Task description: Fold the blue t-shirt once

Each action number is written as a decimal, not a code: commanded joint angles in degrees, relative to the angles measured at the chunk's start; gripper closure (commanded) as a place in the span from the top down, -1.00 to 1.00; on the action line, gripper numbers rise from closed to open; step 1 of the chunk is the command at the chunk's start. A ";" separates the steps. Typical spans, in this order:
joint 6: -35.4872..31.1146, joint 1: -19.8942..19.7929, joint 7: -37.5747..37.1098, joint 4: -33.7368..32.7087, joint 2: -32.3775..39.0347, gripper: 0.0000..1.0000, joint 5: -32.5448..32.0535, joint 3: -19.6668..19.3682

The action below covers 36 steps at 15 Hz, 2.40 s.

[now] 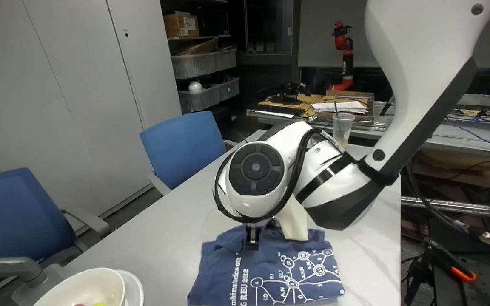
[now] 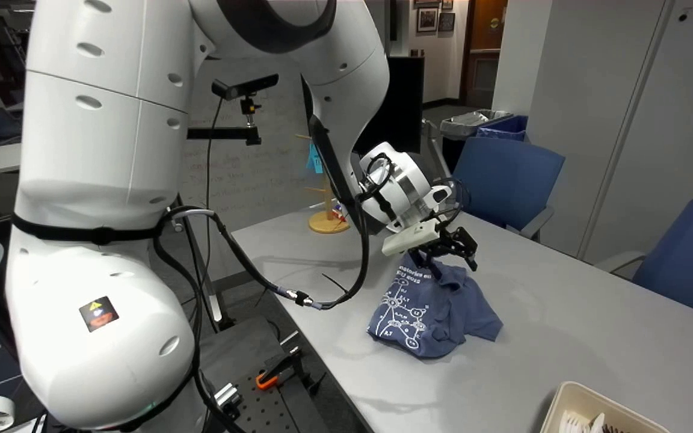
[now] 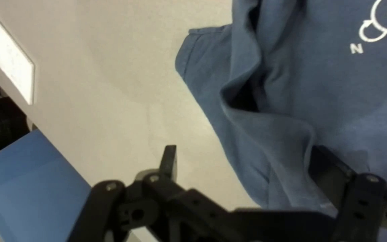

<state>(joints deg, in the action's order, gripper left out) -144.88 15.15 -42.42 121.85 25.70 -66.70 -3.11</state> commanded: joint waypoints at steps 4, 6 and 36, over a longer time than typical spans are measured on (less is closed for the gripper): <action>10.08 0.07 -14.74 -3.95 2.14 1.00 -17.29 1.87; 14.16 -0.30 -18.63 -4.09 2.33 1.00 -20.53 3.16; -14.63 -9.08 33.37 33.58 -33.32 0.97 59.36 15.58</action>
<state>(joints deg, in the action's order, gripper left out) -159.61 5.25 -9.03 155.48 -7.66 -7.14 13.40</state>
